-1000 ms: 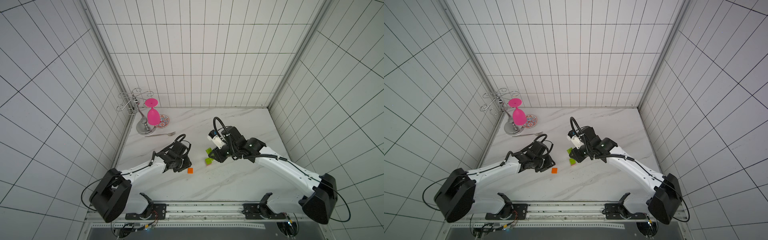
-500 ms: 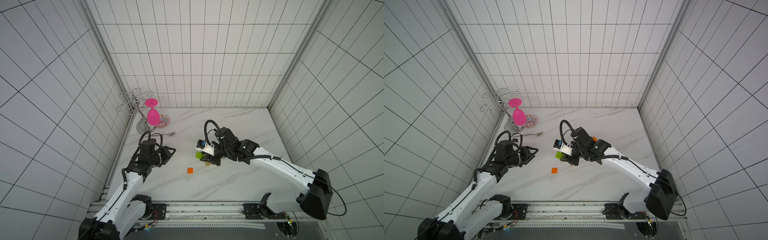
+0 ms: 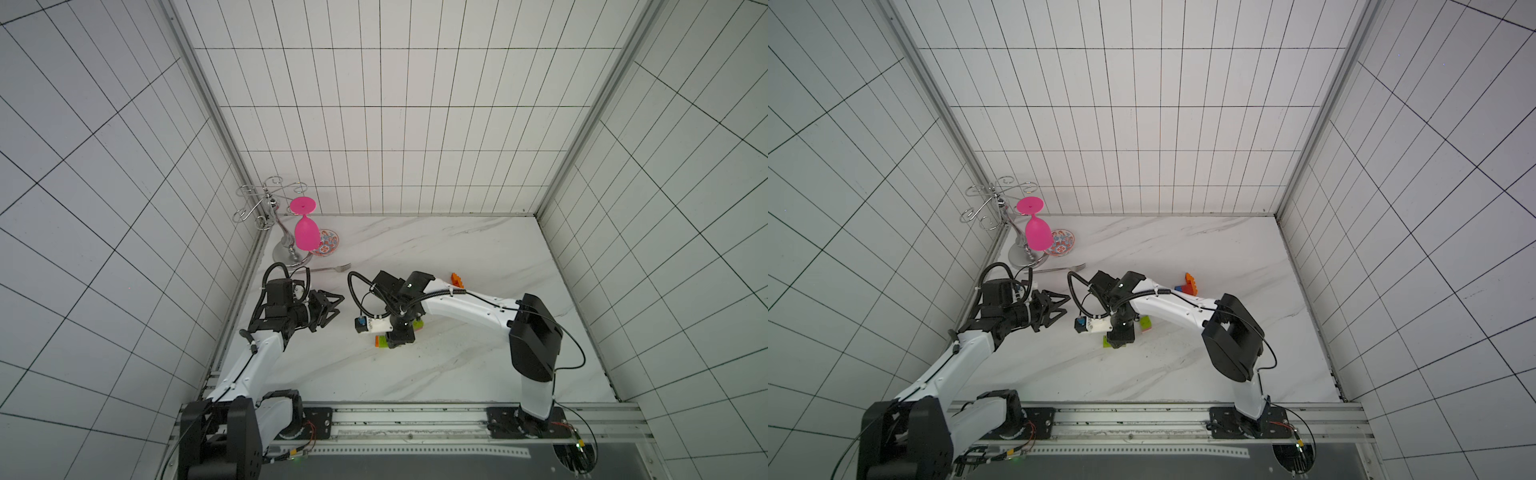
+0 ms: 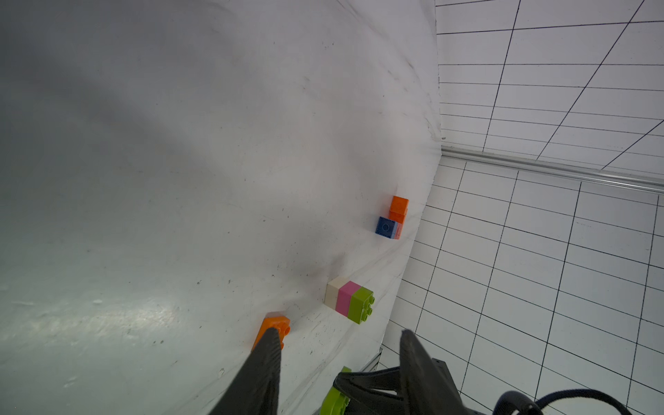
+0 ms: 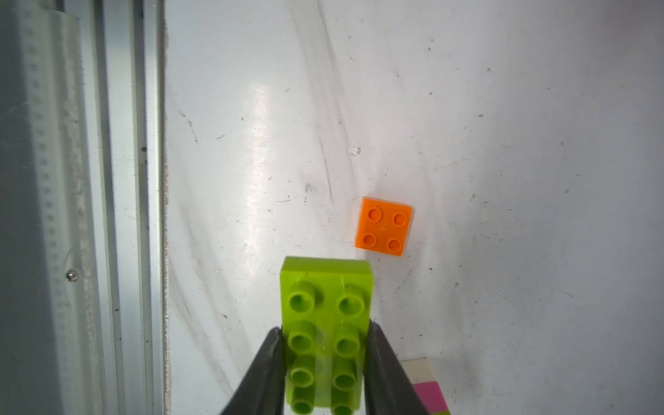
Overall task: Assemble the letter r with lego
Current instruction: Assemble the lego brick with the lego brick.
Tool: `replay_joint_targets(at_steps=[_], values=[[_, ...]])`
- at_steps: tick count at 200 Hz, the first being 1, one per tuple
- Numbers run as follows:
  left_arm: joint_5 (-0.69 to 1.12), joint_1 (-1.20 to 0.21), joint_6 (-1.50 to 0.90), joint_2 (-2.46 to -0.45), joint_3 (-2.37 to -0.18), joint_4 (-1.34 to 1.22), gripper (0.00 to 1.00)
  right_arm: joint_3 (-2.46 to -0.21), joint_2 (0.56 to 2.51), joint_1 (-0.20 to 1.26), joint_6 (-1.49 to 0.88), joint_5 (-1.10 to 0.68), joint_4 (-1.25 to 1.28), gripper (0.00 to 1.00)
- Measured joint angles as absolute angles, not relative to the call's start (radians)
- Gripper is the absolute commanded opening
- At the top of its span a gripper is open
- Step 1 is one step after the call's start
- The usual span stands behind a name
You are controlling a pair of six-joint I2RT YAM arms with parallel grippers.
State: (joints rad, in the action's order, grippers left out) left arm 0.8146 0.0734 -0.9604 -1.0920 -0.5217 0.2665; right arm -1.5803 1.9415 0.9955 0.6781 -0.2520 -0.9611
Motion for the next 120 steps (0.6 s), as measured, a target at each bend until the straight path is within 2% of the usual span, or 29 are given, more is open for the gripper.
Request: replay_joint_targets(at_steps=[49,120], values=[[0.817,0.081,-0.948,-1.135,-0.522,0.273,0.46,-1.681,2.048,0.997,0.585,-0.142,-1.031,0.00],[0.817,0.084,-0.931,-1.142,-0.530,0.289,0.46,-1.731,2.130,1.029,0.524,-0.101,-1.061,0.00]])
